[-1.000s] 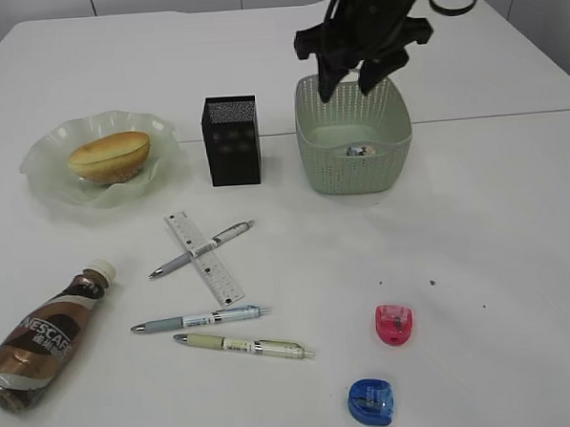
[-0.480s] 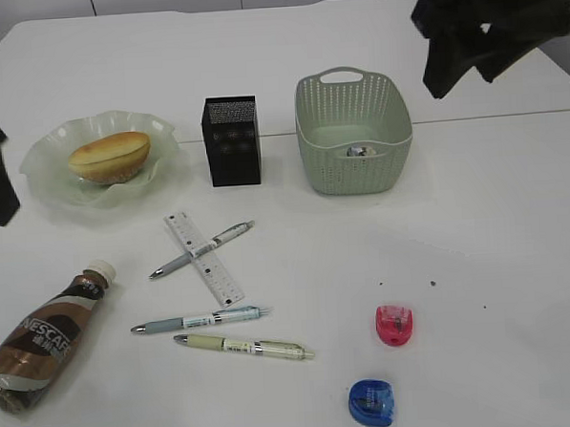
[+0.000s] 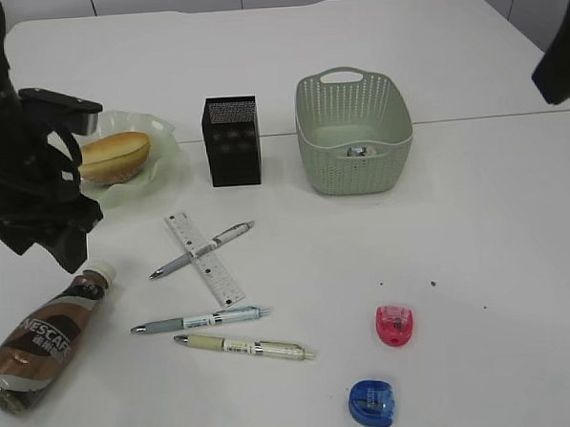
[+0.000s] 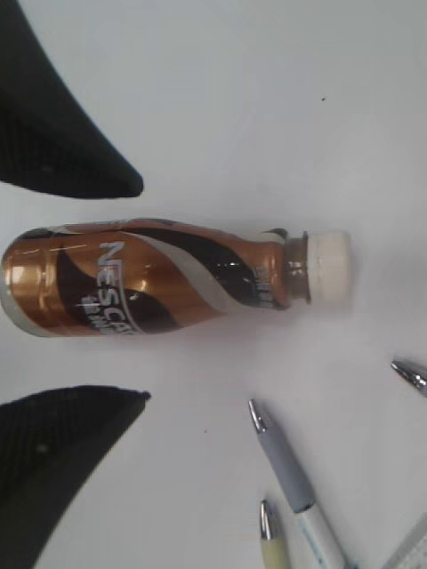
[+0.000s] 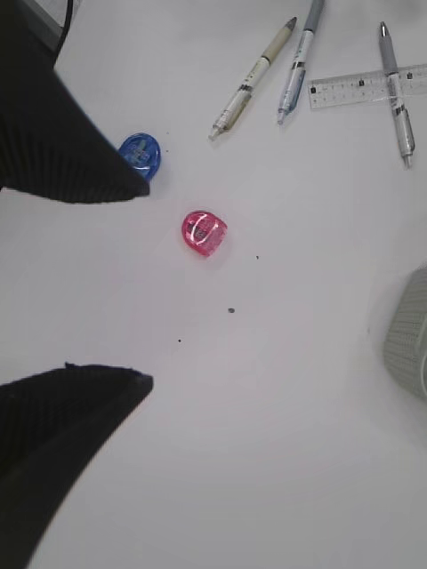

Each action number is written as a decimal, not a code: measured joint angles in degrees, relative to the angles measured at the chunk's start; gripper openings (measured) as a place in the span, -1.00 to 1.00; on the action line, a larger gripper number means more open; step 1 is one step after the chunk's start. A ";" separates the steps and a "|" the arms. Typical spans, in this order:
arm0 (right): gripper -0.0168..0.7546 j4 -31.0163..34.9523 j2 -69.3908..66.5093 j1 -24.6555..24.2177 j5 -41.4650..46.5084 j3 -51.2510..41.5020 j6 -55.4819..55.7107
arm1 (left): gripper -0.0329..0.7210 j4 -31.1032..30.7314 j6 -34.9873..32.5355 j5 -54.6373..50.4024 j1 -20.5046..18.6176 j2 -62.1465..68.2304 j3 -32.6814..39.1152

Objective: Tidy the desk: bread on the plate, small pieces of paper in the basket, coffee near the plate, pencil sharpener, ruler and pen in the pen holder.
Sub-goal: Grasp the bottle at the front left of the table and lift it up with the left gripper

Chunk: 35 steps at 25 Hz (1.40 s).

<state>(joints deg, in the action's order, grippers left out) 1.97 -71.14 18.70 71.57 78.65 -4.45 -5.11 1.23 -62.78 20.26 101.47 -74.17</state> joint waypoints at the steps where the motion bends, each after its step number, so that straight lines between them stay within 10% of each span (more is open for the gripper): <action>1: 0.15 0.00 1.39 0.00 0.00 -1.15 0.00 | 0.38 -0.21 0.00 0.59 -0.10 1.31 0.00; 35: 0.15 -1.47 10.49 0.00 0.35 -6.64 -0.02 | 0.20 2.59 0.33 5.01 -3.85 17.30 0.00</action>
<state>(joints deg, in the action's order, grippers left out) 0.50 -60.65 18.70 71.91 72.01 -4.47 -2.52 1.56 -57.78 16.41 118.77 -74.17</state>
